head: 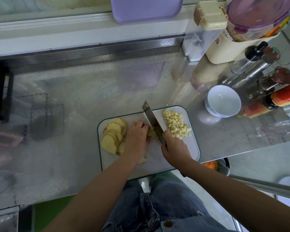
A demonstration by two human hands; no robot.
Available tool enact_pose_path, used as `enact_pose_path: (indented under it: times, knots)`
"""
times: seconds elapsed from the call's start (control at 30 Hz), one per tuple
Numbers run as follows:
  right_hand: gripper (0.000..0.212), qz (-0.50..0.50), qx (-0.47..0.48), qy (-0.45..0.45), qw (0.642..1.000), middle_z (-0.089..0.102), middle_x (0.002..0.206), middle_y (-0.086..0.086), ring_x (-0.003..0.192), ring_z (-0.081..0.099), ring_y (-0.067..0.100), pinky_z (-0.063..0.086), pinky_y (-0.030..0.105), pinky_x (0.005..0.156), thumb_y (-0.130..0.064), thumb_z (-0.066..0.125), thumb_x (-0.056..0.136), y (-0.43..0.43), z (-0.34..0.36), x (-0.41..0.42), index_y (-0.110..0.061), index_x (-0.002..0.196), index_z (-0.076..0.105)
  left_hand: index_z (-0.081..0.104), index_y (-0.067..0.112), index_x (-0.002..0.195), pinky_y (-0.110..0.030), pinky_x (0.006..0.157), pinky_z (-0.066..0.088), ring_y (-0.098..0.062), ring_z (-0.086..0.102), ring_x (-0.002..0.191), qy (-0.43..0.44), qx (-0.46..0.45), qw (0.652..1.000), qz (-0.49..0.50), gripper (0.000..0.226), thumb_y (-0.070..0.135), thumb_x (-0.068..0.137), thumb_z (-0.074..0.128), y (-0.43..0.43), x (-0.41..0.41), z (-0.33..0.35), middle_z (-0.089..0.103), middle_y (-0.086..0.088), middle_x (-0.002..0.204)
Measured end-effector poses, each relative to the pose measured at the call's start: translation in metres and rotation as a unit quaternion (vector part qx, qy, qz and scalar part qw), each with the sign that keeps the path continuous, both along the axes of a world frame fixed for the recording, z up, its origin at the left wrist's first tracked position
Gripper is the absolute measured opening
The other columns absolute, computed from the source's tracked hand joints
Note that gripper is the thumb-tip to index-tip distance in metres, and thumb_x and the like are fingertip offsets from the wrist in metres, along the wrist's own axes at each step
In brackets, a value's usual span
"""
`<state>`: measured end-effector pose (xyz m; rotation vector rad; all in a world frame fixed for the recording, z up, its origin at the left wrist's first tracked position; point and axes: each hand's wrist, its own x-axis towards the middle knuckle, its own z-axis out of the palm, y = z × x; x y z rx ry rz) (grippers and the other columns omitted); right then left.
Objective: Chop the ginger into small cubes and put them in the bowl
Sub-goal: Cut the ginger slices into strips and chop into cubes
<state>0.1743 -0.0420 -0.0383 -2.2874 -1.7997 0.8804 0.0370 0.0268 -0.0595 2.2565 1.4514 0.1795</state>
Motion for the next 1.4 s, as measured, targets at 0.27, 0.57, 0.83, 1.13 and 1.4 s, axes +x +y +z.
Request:
enact_pose_path:
  times: [0.27,0.57,0.83,1.13,1.4]
  knots:
    - [0.012,0.011,0.042,0.022,0.999,0.053,0.068,0.004,0.058,0.053,0.024,0.043,0.035,0.054,-0.025,0.043,0.098,0.004,0.009,0.011,-0.013,0.099,0.045,0.056,0.015,0.117,-0.030,0.092,0.040,-0.020,0.045,0.106,0.018,0.018,1.000,0.002,0.034,0.025,0.086,0.064,-0.004,-0.003,-0.005,0.052,-0.004,0.115]
    - [0.012,0.027,-0.005,0.014,1.000,0.048,0.071,-0.002,0.058,0.047,0.013,0.033,0.024,0.051,-0.023,0.045,0.097,0.002,0.010,0.006,-0.015,0.106,0.043,0.059,0.014,0.109,-0.031,0.086,0.043,-0.020,0.046,0.100,0.003,0.021,1.000,0.016,0.024,0.019,0.086,0.063,-0.005,-0.001,-0.006,0.054,-0.005,0.109]
    - [0.009,0.011,-0.011,0.003,1.000,0.047,0.074,0.002,0.060,0.045,0.018,0.030,0.026,0.051,-0.018,0.044,0.095,-0.002,0.003,-0.004,-0.015,0.103,0.040,0.060,0.015,0.111,-0.029,0.084,0.041,-0.018,0.045,0.100,0.000,0.019,1.000,0.016,0.030,0.019,0.083,0.068,-0.005,-0.002,-0.003,0.054,-0.002,0.109]
    - [0.012,0.019,0.042,0.016,0.999,0.048,0.065,0.001,0.054,0.047,0.019,0.030,0.028,0.049,-0.026,0.042,0.099,0.003,0.008,0.004,-0.015,0.098,0.042,0.059,0.010,0.113,-0.033,0.087,0.040,-0.025,0.049,0.101,0.011,0.041,0.999,0.016,0.030,0.017,0.084,0.065,-0.009,-0.005,-0.004,0.057,-0.009,0.109]
    - [0.006,0.045,-0.005,0.002,0.999,0.048,0.070,0.000,0.057,0.046,0.014,0.032,0.026,0.050,-0.023,0.044,0.096,0.003,0.010,0.002,-0.021,0.095,0.038,0.060,0.013,0.108,-0.028,0.086,0.038,-0.020,0.046,0.102,0.015,0.034,0.999,0.030,0.022,0.020,0.086,0.062,-0.008,-0.004,-0.005,0.055,-0.005,0.108]
